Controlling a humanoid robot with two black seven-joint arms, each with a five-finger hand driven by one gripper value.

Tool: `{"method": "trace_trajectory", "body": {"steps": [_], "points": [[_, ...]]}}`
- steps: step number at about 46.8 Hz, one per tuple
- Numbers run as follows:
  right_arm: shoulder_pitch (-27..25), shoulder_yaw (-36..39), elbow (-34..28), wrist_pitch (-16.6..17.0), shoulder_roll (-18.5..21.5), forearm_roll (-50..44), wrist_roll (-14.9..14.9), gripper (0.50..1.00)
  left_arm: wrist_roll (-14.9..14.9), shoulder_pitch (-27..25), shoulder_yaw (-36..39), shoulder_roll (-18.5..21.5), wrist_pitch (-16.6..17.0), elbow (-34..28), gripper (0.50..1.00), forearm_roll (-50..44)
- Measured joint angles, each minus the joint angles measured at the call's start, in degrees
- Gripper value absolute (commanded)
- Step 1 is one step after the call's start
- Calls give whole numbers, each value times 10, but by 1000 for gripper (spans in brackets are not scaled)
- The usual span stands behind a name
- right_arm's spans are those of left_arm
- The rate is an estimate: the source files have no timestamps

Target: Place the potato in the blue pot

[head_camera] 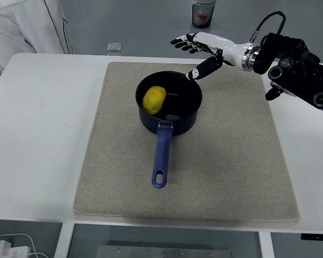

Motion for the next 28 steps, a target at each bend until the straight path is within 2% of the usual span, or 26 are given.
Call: {"method": "trace_trajectory", "body": {"steps": [9,18,28], "points": [[-13,39,0,0,-13,78,-5,919,0,0,0,0,0,0,996,0],[-48,73,-3,-1,-29,192,-30,921,0,0,0,0,0,0,996,0],[-90,97,-3,-10,-41,296,-32,928,0,0,0,0,0,0,996,0]]}}
